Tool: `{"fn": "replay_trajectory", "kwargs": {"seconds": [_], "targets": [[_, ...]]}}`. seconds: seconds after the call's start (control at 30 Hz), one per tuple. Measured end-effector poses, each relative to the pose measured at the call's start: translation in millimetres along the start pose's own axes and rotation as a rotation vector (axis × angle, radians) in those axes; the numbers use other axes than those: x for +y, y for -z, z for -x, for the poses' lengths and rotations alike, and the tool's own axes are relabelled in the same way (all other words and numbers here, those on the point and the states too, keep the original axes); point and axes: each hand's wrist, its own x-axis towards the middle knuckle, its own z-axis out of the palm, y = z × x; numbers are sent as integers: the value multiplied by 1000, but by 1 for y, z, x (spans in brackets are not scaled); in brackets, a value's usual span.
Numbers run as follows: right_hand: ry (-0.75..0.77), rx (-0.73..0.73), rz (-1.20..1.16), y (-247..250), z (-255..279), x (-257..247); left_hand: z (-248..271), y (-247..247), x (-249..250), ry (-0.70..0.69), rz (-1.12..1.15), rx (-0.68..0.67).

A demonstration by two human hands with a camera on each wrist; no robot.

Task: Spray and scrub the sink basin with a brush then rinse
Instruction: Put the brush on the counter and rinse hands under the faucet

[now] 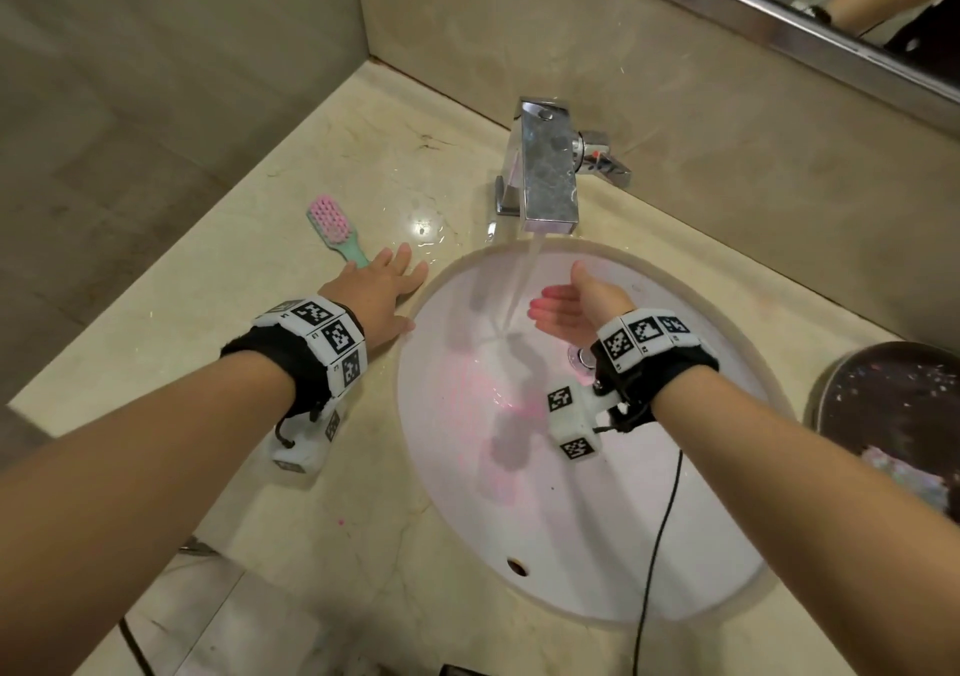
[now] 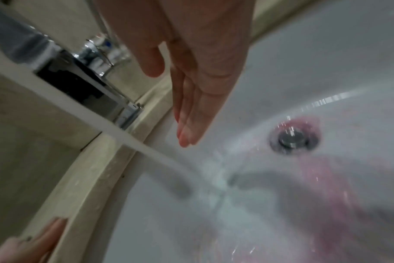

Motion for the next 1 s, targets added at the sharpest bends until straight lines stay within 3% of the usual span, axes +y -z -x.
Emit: {"fn": "replay_trajectory", "kwargs": {"seconds": [0.2, 0.47, 0.53, 0.7, 1.0], "targets": [[-100, -64, -263, -25, 1, 2, 0, 0, 0, -2, 9, 4], [-13, -195, -596, -44, 2, -16, 0, 0, 0, 2, 15, 4], [-18, -145, -521, -44, 3, -17, 0, -1, -1, 2, 24, 7], [-68, 136, -97, -33, -6, -3, 1, -1, -1, -4, 30, 8], [-37, 159, 404, 1, -1, 11, 0, -2, 0, 1, 20, 14]]}}
